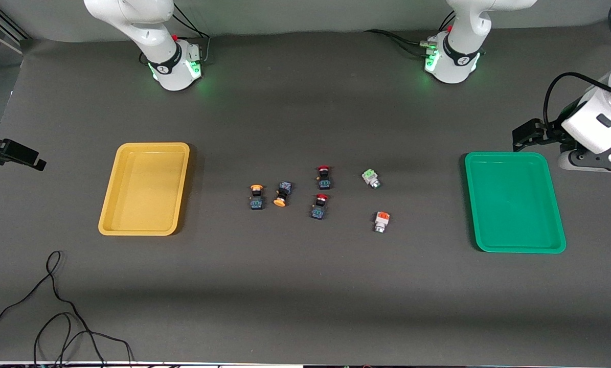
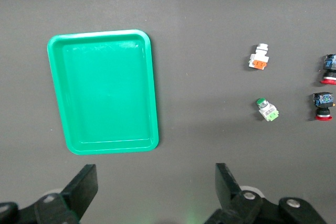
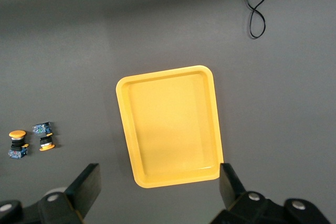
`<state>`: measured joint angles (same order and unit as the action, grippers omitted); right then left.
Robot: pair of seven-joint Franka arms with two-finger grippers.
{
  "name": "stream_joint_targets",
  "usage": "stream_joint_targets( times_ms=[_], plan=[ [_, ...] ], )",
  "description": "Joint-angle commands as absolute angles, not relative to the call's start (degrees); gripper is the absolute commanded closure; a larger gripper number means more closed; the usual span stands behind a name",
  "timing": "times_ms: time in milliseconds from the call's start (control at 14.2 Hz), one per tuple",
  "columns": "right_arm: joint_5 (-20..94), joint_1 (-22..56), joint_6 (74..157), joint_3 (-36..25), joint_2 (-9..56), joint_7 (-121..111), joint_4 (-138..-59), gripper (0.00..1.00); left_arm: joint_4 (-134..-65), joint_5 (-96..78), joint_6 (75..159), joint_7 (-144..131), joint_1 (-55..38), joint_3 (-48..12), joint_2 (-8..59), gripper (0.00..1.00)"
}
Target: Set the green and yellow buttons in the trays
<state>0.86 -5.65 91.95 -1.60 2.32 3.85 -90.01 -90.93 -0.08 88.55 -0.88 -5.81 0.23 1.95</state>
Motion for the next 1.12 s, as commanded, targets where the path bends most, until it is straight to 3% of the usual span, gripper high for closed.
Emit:
stream_joint_targets(
  times_ms=[0, 1053],
  plan=[
    [0.1, -5.4, 91.3, -1.5, 3.0, 3.3, -88.4, 0.0, -90.0, -0.4, 88.7, -0.1, -6.1, 0.4, 2.4, 0.0],
    [2.3, -4.9, 88.9, -2.1, 2.3, -0.2, -86.8, 0.0, -90.0, -0.4, 88.7, -0.1, -6.2, 0.4, 2.5, 0.0]
  ],
)
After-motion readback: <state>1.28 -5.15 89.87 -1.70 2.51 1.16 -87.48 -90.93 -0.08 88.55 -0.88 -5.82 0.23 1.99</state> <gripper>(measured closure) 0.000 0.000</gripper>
